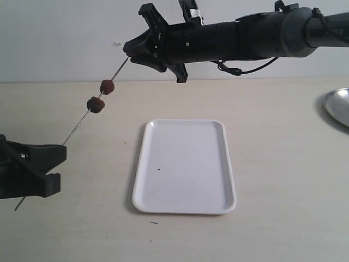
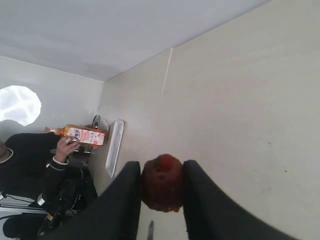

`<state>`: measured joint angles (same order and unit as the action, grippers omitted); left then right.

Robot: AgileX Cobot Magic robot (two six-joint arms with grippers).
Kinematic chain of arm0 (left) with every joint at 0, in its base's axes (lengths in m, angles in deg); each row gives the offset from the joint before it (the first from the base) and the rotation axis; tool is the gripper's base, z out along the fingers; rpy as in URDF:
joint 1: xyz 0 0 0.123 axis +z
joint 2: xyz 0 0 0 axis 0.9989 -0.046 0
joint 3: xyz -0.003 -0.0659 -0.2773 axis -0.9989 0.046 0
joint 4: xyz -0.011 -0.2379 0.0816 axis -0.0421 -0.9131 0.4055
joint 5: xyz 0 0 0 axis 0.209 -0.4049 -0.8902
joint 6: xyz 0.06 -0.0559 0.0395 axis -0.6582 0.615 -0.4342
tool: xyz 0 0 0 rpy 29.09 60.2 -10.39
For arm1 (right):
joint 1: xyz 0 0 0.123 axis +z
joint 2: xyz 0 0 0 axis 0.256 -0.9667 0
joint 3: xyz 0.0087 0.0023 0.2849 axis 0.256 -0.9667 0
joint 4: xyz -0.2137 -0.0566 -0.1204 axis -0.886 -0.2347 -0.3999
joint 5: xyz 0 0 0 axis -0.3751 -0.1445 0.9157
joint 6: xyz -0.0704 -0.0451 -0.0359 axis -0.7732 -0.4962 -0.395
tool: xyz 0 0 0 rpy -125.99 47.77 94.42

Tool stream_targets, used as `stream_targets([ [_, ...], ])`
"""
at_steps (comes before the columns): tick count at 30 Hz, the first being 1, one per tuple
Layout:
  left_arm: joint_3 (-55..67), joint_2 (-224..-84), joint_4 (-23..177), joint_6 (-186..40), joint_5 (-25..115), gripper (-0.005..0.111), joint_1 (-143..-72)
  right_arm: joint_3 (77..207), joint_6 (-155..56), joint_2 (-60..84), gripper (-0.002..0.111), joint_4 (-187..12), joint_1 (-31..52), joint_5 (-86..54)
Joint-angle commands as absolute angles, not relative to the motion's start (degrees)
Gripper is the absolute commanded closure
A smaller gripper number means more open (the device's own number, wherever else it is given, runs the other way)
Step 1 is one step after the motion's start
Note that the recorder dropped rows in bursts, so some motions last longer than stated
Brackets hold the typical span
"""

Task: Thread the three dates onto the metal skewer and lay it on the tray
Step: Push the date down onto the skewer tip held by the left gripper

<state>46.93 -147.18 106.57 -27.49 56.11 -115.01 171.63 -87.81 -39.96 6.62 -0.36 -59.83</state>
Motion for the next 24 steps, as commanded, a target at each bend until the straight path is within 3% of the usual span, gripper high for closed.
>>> stream_targets([
  [1, 47.1, -146.9, 106.3, -27.7, 58.6, 0.107, -115.3, 171.6, -88.6, -39.3, 0.08, 6.6, -0.6, -61.7],
  [24, 47.1, -146.9, 104.4, -27.7, 58.0, 0.107, -115.3, 171.6, -89.9, -39.2, 0.08, 8.7, -1.5, -65.5],
])
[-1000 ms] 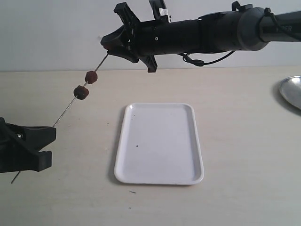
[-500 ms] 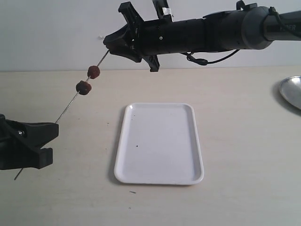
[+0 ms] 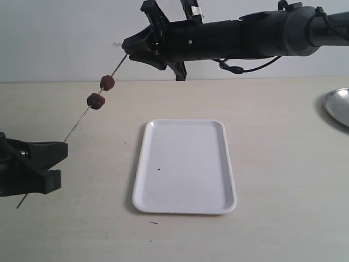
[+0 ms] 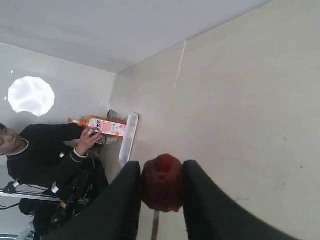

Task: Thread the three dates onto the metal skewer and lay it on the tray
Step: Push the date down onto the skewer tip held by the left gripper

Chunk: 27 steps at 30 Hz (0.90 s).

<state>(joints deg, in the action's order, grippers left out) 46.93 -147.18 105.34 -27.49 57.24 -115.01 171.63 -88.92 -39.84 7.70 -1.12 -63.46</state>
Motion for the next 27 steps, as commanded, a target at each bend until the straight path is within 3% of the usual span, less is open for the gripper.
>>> stream_targets([
  [1, 47.1, -146.9, 104.4, -27.7, 58.0, 0.107, -115.3, 171.6, -89.9, -39.2, 0.08, 8.7, -1.5, -65.6],
  [27, 45.8, -147.8, 96.0, -33.8, 62.4, 0.107, -115.3, 171.6, -92.6, -39.2, 0.08, 8.6, -1.5, -70.4],
])
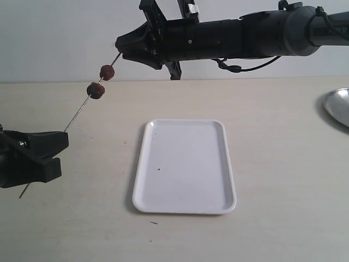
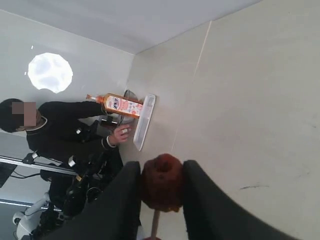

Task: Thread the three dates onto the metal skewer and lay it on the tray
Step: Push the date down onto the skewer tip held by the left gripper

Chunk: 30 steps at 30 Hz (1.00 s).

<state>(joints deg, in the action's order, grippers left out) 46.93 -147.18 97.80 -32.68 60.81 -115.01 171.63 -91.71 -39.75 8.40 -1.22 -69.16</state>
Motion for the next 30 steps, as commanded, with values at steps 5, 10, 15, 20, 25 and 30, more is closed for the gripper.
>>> stream_targets([
  [5, 43.6, -151.7, 96.1, -33.9, 62.5, 0.107, -115.3, 171.6, -92.6, -39.2, 0.08, 8.6, -1.5, -70.6],
  [10, 41.1, -157.3, 96.1, -33.9, 63.9, 0.107, -115.3, 171.6, -92.6, -39.2, 0.08, 8.6, -1.5, -70.7],
  [15, 40.3, -161.4, 96.1, -35.3, 69.9, 0.107, -115.3, 171.6, -92.7, -39.2, 0.08, 8.5, -1.5, -71.4],
  [20, 40.3, -163.1, 95.7, -35.3, 71.4, 0.107, -115.3, 171.6, -93.6, -39.2, 0.08, 8.5, -1.5, -72.4],
  [25, 40.3, -163.0, 95.6, -35.3, 72.9, 0.107, -115.3, 171.6, -94.0, -39.2, 0.08, 8.5, -1.5, -72.6],
  [30, 39.9, -163.0, 95.6, -35.3, 73.6, 0.107, -115.3, 171.6, -94.0, -39.2, 0.08, 7.8, -1.5, -73.2],
])
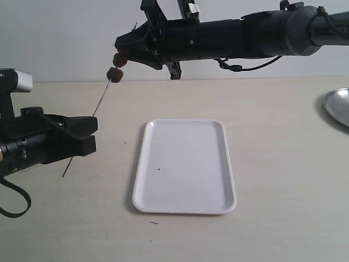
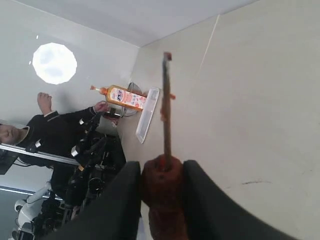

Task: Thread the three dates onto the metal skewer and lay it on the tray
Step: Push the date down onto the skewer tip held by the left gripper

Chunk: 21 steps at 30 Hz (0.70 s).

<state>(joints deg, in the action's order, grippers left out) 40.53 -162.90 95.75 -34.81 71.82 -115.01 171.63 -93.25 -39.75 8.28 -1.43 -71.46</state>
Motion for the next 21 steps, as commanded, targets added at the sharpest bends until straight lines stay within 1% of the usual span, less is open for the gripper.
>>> stream_targets([
  [1, 39.9, -163.0, 95.6, -35.3, 73.6, 0.107, -115.3, 171.6, -94.4, -39.2, 0.08, 7.8, -1.5, -73.2],
  [4, 39.9, -163.0, 95.6, -35.3, 73.6, 0.107, -115.3, 171.6, -96.2, -39.2, 0.08, 7.8, -1.5, -73.2],
  [6, 39.9, -163.0, 95.6, -35.3, 73.6, 0.107, -115.3, 171.6, -97.4, -39.2, 0.077, 7.8, -1.5, -73.2],
  [12, 39.9, -163.0, 95.6, -35.3, 73.6, 0.107, -115.3, 171.6, -98.5, -39.2, 0.051, 7.8, -1.5, -73.5],
  [14, 39.9, -163.0, 95.6, -35.3, 73.5, 0.107, -115.3, 171.6, -99.1, -39.2, 0.046, 7.8, -1.5, -73.5],
  [21, 39.9, -163.0, 95.6, -35.3, 72.7, 0.107, -115.3, 171.6, -103.2, -39.2, 0.045, 7.8, -1.5, -72.8],
])
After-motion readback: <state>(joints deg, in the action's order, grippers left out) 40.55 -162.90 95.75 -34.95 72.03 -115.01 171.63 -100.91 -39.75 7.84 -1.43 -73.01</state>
